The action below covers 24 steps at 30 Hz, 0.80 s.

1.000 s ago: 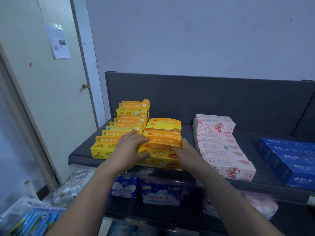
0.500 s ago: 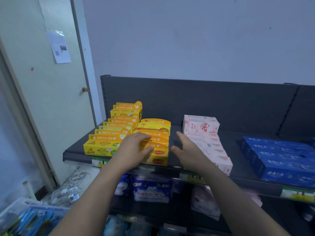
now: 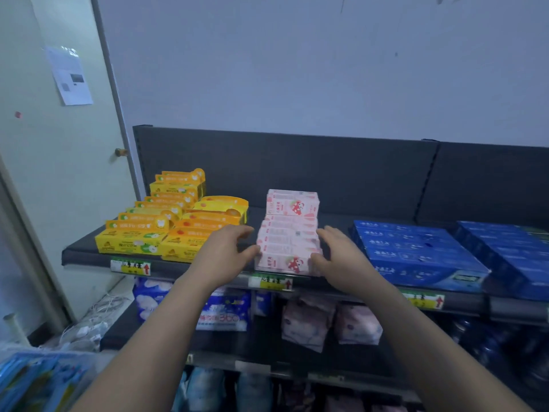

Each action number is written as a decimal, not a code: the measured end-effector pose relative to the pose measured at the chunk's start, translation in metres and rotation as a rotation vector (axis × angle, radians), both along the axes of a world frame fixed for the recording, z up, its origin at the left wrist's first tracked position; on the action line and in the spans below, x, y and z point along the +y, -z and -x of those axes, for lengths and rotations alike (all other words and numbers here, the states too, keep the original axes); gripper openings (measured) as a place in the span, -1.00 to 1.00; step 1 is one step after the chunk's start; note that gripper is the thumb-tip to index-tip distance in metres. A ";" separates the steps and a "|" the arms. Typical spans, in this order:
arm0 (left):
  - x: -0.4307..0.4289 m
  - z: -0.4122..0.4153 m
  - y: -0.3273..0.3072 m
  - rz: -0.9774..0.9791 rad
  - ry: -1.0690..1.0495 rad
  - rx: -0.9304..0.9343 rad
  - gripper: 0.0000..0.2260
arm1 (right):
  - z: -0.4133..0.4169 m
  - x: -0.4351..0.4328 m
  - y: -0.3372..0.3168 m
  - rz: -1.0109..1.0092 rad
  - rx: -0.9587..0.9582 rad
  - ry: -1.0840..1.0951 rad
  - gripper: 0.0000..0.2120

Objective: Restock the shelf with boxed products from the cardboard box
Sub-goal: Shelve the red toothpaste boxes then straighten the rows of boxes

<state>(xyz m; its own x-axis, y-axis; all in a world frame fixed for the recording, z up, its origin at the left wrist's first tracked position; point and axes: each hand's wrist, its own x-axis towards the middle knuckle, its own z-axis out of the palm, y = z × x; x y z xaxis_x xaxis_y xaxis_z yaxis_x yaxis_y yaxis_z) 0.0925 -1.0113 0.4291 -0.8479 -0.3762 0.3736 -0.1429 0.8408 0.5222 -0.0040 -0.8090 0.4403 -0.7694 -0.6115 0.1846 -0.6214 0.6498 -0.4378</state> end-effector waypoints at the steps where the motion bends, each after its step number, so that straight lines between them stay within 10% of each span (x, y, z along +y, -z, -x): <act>1: 0.007 0.001 0.002 -0.006 0.003 -0.004 -0.58 | 0.000 0.008 0.001 -0.016 -0.004 0.017 -0.57; 24: 0.194 0.046 0.037 -0.054 0.568 -0.034 -0.66 | -0.064 0.233 0.053 0.017 -0.120 0.578 -0.42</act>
<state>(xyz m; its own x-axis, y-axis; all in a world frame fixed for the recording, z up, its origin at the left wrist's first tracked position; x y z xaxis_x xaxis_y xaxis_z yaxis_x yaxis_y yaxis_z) 0.0467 -0.8169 0.3920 -0.9336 0.1248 0.3358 0.3068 0.7625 0.5696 0.0597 -0.5759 0.3876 -0.9931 -0.0845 0.0815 -0.1140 0.8605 -0.4965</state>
